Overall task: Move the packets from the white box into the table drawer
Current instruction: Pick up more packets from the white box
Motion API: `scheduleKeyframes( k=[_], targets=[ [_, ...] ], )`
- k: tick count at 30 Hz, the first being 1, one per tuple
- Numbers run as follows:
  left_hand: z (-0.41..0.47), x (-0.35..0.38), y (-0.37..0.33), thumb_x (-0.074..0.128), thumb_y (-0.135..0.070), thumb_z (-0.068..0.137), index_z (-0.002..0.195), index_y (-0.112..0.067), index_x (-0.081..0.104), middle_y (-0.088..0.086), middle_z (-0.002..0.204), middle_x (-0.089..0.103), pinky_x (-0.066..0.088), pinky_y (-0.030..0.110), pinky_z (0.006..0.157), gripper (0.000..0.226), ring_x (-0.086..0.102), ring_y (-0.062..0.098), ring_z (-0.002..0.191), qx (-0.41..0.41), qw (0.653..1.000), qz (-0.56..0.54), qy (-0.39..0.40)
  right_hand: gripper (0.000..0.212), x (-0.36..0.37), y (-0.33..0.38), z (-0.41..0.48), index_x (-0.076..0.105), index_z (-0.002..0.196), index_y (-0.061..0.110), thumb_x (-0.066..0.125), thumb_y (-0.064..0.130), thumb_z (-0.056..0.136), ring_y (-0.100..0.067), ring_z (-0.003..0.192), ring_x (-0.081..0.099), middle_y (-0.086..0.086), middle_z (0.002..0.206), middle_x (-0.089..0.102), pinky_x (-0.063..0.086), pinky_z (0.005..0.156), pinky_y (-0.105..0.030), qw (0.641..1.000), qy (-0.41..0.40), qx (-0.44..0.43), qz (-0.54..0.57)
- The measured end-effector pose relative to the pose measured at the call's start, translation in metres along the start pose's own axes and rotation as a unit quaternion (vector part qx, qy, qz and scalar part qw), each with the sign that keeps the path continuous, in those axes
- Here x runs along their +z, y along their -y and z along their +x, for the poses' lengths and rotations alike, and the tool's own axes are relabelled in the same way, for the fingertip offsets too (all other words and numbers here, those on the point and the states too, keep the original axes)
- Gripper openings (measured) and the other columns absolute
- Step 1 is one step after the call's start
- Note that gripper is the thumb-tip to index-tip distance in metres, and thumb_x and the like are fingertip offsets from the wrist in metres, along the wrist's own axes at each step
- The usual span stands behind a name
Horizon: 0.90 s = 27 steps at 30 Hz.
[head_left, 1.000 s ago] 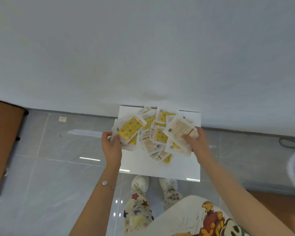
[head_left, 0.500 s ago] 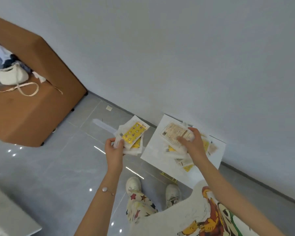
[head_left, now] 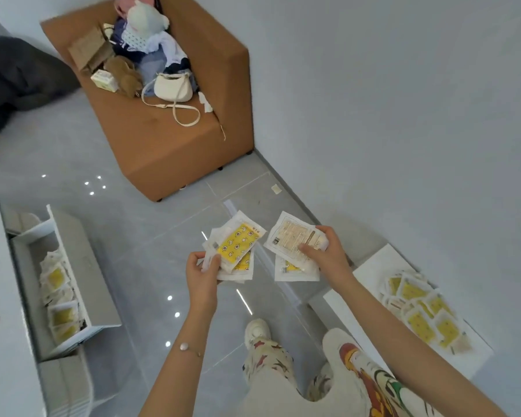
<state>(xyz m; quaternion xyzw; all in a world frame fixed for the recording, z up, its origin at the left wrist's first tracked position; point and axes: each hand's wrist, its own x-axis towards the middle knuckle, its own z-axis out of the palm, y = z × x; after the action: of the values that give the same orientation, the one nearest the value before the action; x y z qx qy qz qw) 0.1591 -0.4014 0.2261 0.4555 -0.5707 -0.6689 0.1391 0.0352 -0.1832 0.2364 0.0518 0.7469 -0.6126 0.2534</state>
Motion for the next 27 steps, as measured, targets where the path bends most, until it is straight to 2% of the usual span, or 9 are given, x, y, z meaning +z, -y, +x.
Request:
scheduleKeyframes(
  k=[2, 4, 8, 10, 16, 21, 25, 27],
  targets=[
    [0.016, -0.025, -0.009, 0.06, -0.008, 0.091, 0.09, -0.02, 0.048, 0.005, 0.097, 0.062, 0.057, 0.035, 0.069, 0.016, 0.066, 0.026, 0.088, 0.005, 1.0, -0.013, -0.02, 0.048, 0.032, 0.012, 0.008, 0.049, 0.117, 0.019, 0.077, 0.011, 0.078, -0.017, 0.096, 0.065, -0.002, 0.108, 0.064, 0.057, 0.077, -0.033, 1.0, 0.015, -0.006, -0.007],
    [0.031, -0.047, -0.018, 0.059, -0.009, 0.091, 0.09, -0.022, 0.048, 0.004, 0.098, 0.061, 0.056, 0.035, 0.069, 0.018, 0.065, 0.025, 0.088, 0.003, 0.999, -0.025, -0.036, 0.048, 0.062, 0.024, 0.014, 0.048, 0.118, 0.019, 0.076, 0.01, 0.079, -0.016, 0.095, 0.065, -0.001, 0.107, 0.063, 0.056, 0.07, -0.026, 1.0, 0.03, -0.007, -0.006],
    [0.057, -0.088, -0.03, 0.06, -0.011, 0.091, 0.093, -0.023, 0.048, 0.01, 0.109, 0.061, 0.056, 0.037, 0.073, 0.017, 0.065, 0.028, 0.095, -0.01, 0.996, -0.058, -0.073, 0.05, 0.117, 0.051, 0.029, 0.049, 0.12, 0.017, 0.076, 0.009, 0.079, -0.022, 0.099, 0.066, -0.006, 0.111, 0.064, 0.055, 0.07, -0.029, 0.998, 0.066, -0.015, -0.012],
    [0.067, -0.106, -0.035, 0.06, -0.011, 0.091, 0.094, -0.023, 0.049, 0.011, 0.113, 0.06, 0.056, 0.037, 0.073, 0.017, 0.064, 0.028, 0.097, -0.016, 0.992, -0.077, -0.102, 0.049, 0.143, 0.067, 0.036, 0.048, 0.119, 0.017, 0.075, 0.009, 0.079, -0.021, 0.098, 0.066, -0.005, 0.11, 0.064, 0.053, 0.066, -0.025, 0.996, 0.086, -0.018, -0.022],
    [0.094, -0.151, -0.046, 0.061, -0.012, 0.091, 0.094, -0.028, 0.048, 0.01, 0.116, 0.058, 0.055, 0.043, 0.082, 0.021, 0.063, 0.027, 0.099, -0.027, 0.976, -0.129, -0.173, 0.044, 0.216, 0.09, 0.065, 0.047, 0.114, 0.021, 0.074, 0.009, 0.081, -0.016, 0.092, 0.065, -0.005, 0.108, 0.064, 0.048, 0.054, -0.016, 0.986, 0.156, -0.02, -0.054],
    [0.132, -0.187, -0.056, 0.06, -0.008, 0.091, 0.095, -0.02, 0.048, 0.009, 0.108, 0.059, 0.056, 0.038, 0.074, 0.018, 0.063, 0.023, 0.091, -0.019, 0.952, -0.181, -0.248, 0.04, 0.29, 0.111, 0.1, 0.047, 0.113, 0.02, 0.071, 0.007, 0.083, -0.01, 0.085, 0.064, 0.0, 0.101, 0.063, 0.047, 0.05, -0.012, 0.968, 0.234, -0.019, -0.084],
    [0.163, -0.205, -0.07, 0.06, -0.006, 0.091, 0.103, -0.014, 0.046, 0.003, 0.103, 0.06, 0.055, 0.036, 0.072, 0.02, 0.064, 0.019, 0.089, -0.012, 0.928, -0.218, -0.302, 0.038, 0.345, 0.136, 0.132, 0.05, 0.109, 0.023, 0.073, 0.008, 0.082, -0.019, 0.09, 0.065, -0.003, 0.105, 0.064, 0.048, 0.052, -0.016, 0.952, 0.286, -0.025, -0.109],
    [0.176, -0.214, -0.081, 0.059, -0.006, 0.091, 0.105, -0.011, 0.046, 0.003, 0.1, 0.06, 0.054, 0.034, 0.069, 0.019, 0.063, 0.018, 0.087, -0.009, 0.916, -0.233, -0.326, 0.038, 0.372, 0.149, 0.148, 0.051, 0.109, 0.025, 0.074, 0.011, 0.082, -0.021, 0.095, 0.066, -0.004, 0.109, 0.064, 0.05, 0.059, -0.022, 0.941, 0.313, -0.03, -0.129]
  ],
)
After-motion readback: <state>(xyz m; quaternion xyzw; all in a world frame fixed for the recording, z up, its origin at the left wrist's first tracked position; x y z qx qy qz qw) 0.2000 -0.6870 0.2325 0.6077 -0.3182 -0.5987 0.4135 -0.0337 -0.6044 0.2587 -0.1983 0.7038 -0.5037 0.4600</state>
